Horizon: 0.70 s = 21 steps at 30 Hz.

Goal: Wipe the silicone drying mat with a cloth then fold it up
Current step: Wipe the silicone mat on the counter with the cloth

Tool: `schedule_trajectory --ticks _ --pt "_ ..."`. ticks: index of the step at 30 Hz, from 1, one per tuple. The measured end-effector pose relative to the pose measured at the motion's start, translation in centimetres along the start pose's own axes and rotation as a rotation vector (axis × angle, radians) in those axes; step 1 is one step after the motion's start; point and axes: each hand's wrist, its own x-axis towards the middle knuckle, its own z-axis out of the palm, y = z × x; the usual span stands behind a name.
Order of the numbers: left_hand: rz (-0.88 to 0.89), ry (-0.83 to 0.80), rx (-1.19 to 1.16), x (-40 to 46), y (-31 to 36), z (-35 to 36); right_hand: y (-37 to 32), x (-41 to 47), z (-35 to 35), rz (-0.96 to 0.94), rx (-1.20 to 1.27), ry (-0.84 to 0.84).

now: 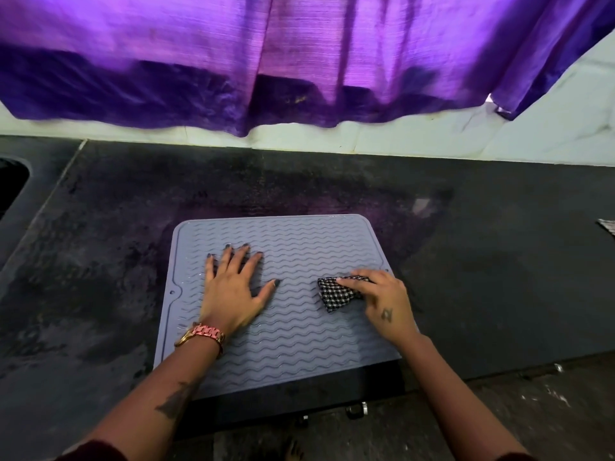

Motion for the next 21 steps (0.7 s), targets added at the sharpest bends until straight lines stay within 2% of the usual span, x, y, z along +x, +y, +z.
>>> schedule_trajectory --ticks 3,8,12,15,18,21 --pt "-0.007 0.008 0.006 0.1 0.0 0.0 0.6 1.7 -0.2 -0.04 0.038 0.023" --pt "-0.018 0.021 -0.008 0.0 0.2 0.0 -0.6 2.5 1.6 0.082 -0.047 -0.053" --pt "-0.03 0.037 -0.018 -0.1 0.2 -0.1 1.2 4.0 0.8 -0.018 0.015 -0.142" --pt "-0.032 0.051 -0.024 -0.1 0.1 0.1 2.4 5.6 0.6 -0.067 0.094 -0.07" --pt "-0.039 0.069 -0.028 -0.1 0.1 0.2 1.5 5.7 1.9 0.036 -0.032 -0.089" --pt "-0.043 0.088 -0.047 -0.1 0.1 0.3 1.5 5.9 2.2 0.025 -0.071 -0.102"
